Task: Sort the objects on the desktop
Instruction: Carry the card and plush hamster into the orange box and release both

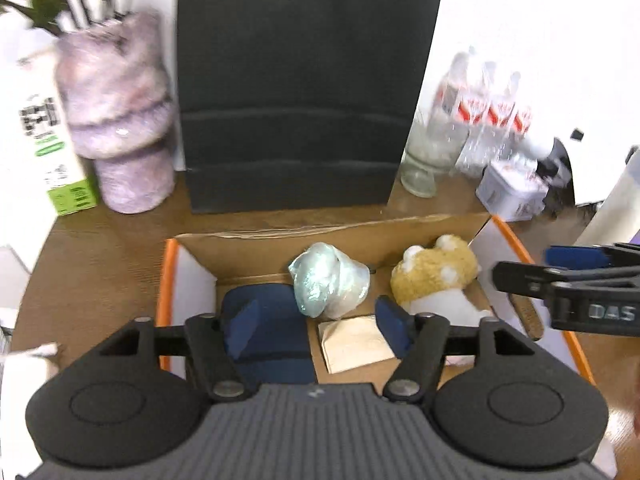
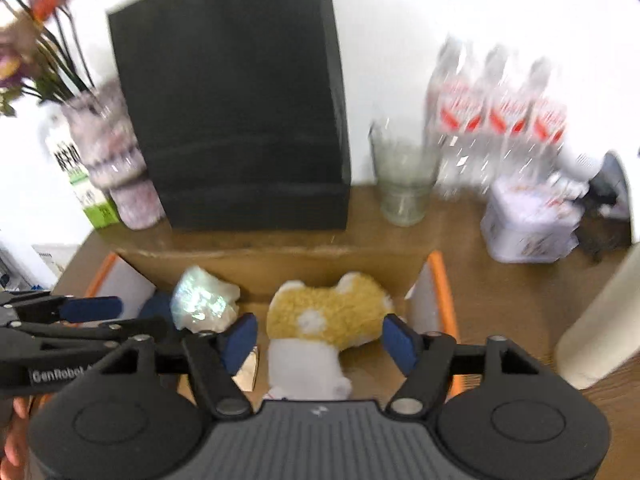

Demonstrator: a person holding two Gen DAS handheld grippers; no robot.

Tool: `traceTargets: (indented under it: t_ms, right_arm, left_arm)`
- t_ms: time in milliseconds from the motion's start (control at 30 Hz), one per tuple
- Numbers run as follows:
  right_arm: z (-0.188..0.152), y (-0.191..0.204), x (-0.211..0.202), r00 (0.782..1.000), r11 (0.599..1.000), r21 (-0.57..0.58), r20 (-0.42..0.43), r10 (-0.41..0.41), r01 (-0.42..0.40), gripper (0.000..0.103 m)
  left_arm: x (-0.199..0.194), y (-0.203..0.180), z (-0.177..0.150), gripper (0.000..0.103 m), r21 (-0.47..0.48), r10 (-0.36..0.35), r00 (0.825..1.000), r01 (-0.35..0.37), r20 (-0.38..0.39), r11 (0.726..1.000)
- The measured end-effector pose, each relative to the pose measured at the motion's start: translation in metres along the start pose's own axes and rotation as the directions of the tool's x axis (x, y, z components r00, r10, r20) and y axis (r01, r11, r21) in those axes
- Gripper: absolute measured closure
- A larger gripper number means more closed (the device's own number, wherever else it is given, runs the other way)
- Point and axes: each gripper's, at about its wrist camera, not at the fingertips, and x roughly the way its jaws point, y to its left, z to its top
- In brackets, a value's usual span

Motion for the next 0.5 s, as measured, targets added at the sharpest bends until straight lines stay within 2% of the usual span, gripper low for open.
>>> traceTargets:
  t_ms: [67, 133, 200, 267, 333, 400, 500]
  right_arm:
    - [-0.009, -0.001, -0.021, 1.000, 1.000, -0.017, 0.031, -0.003, 0.004, 0.025]
    - [-0.024, 0.001, -0.037, 0.999, 1.000, -0.030, 0.040, 0.002, -0.001, 0.025]
    - [-0.044, 0.001, -0.052, 0.999, 0.999, -0.036, 0.052, 0.017, -0.015, 0.025]
    - [-0.063, 0.002, -0.065, 0.997, 0.999, -0.038, 0.066, 0.028, -0.026, 0.025]
    - [-0.084, 0.006, -0.082, 0.995, 0.998, -0.048, 0.087, 0.043, -0.039, 0.025]
    - [-0.112, 0.012, -0.102, 0.990, 0.995, -0.070, 0.118, 0.074, -0.066, 0.025]
    - [-0.159, 0.017, -0.129, 0.978, 0.988, -0.106, 0.163, 0.127, -0.111, 0.024]
  left_arm:
    - [-0.019, 0.000, -0.010, 0.034, -0.022, 0.017, 1.000, -0.017, 0.018, 1.000]
    - [-0.037, -0.003, -0.022, 0.029, -0.045, 0.024, 0.998, -0.022, 0.054, 0.999]
    - [-0.059, -0.006, -0.038, 0.019, -0.055, 0.031, 0.995, -0.026, 0.096, 0.998]
    - [-0.081, -0.008, -0.058, 0.015, -0.064, 0.027, 0.990, -0.018, 0.140, 0.998]
    - [-0.104, -0.006, -0.084, 0.012, -0.102, 0.030, 0.979, -0.010, 0.200, 0.995]
    - [-0.122, -0.006, -0.118, 0.009, -0.154, 0.069, 0.967, -0.031, 0.243, 0.988]
    - [-0.140, -0.008, -0.172, 0.009, -0.167, 0.085, 0.964, -0.043, 0.251, 0.985]
